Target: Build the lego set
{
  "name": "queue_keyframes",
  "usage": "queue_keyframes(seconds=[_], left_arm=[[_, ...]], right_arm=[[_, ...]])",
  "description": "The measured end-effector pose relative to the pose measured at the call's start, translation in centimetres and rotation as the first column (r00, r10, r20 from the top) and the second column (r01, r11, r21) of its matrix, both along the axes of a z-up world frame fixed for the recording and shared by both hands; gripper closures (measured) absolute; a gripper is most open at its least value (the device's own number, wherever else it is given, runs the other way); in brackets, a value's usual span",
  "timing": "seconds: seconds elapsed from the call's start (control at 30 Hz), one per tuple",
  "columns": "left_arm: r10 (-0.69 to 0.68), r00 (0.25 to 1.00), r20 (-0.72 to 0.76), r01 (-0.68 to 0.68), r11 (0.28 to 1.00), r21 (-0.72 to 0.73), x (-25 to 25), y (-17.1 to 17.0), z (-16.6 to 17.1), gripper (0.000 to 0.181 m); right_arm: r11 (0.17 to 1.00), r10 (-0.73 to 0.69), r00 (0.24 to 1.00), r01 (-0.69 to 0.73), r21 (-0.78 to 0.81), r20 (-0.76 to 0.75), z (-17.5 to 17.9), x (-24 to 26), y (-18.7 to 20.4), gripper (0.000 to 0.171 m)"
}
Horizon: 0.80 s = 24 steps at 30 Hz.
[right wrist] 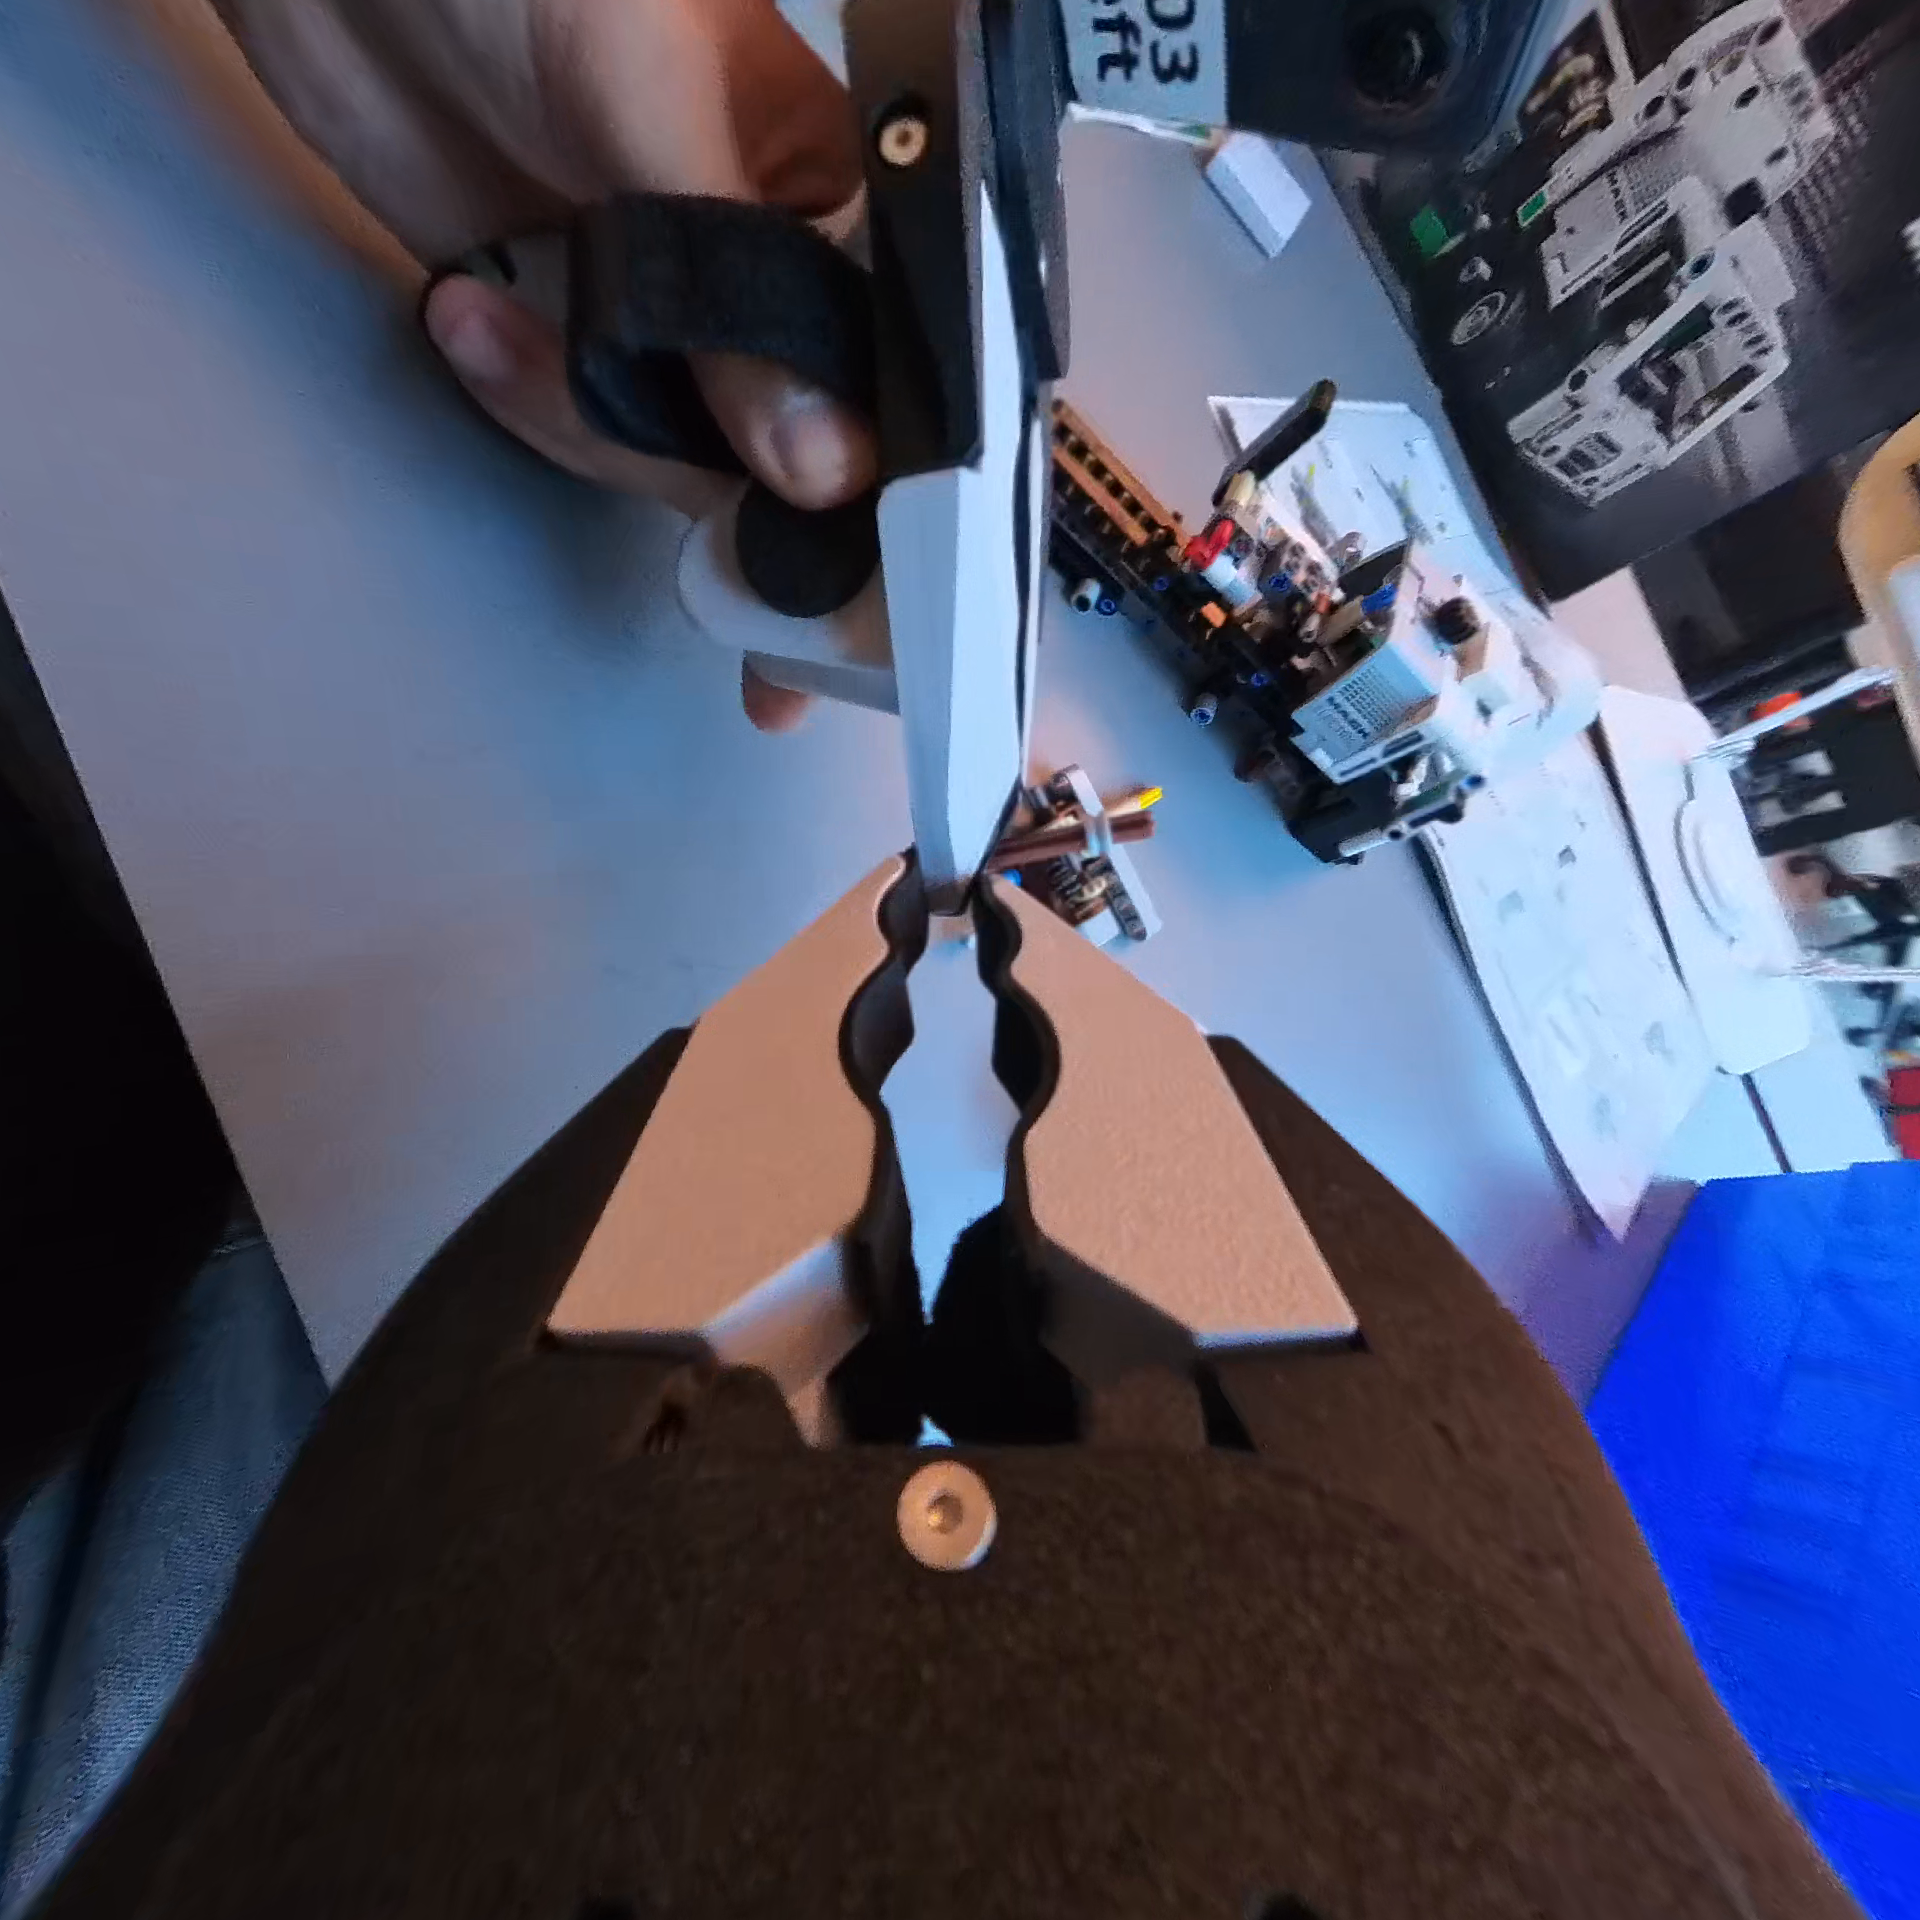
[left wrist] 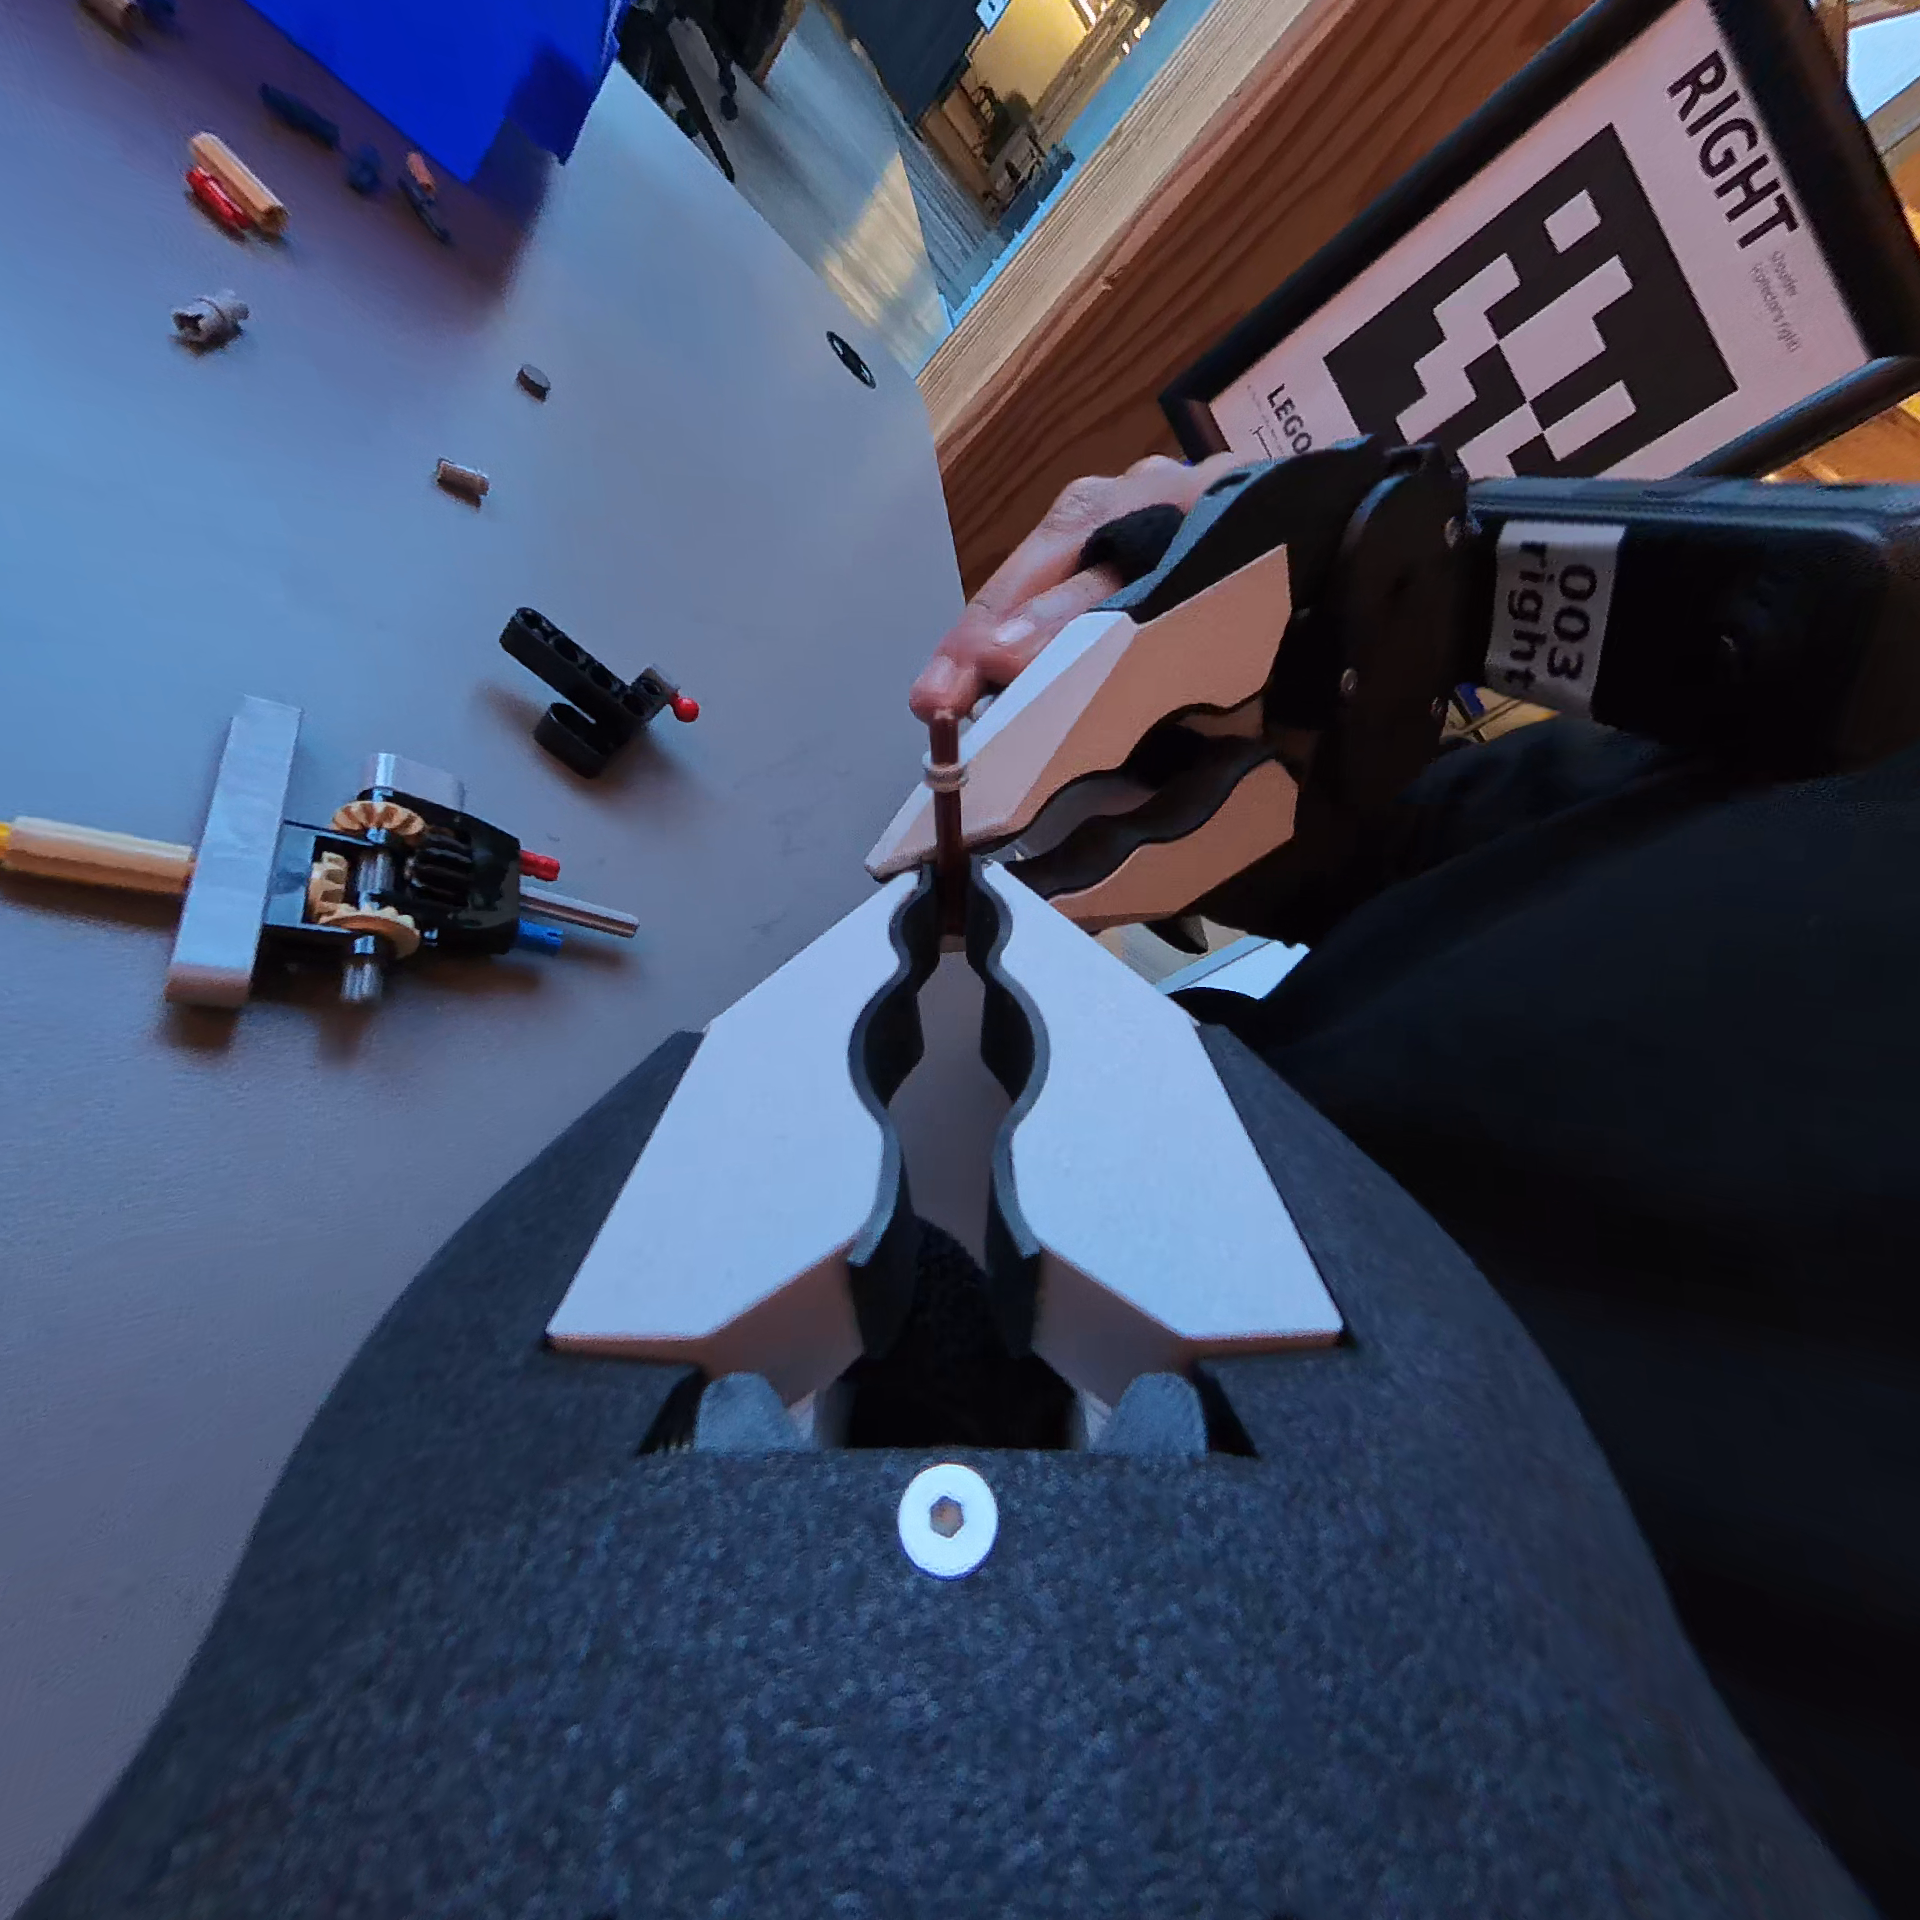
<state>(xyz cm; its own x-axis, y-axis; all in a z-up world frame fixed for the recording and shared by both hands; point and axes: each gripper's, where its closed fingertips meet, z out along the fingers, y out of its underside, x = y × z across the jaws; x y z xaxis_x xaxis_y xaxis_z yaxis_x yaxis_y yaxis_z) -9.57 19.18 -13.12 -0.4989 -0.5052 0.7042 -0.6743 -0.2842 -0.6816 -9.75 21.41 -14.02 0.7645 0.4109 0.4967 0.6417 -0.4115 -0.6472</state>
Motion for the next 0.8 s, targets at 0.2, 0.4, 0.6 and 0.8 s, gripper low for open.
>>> queue_keyframes(seconds=[0.2, 0.4, 0.6, 0.8], left_arm=[[0.021, 1.000, 0.021, -0.022, 0.999, 0.039, 0.0, 0.1, 0.0, 0.180], [-0.014, 0.999, 0.051, 0.011, 0.998, 0.065, -0.5, 0.0, 0.2, 0.181], [-0.060, 0.959, 0.278, -0.113, 0.818, 0.564, -0.2, 1.0, -1.6, 0.180], [-0.133, 0.931, 0.340, -0.159, 0.692, 0.704, -0.2, 0.3, -2.3, 0.180]], right_arm=[[1.000, 0.000, 0.999, 0.001, 0.030, -0.038, 0.2, 0.3, -0.5, 0.161], [0.998, 0.040, 0.928, -0.018, 0.063, -0.371, 2.8, 1.1, -1.3, 0.150], [0.995, 0.101, 0.697, -0.060, 0.082, -0.710, 4.4, 0.1, -0.9, 0.152], [0.997, 0.071, 0.722, -0.074, 0.026, -0.688, 2.2, -0.4, -1.0, 0.165]])
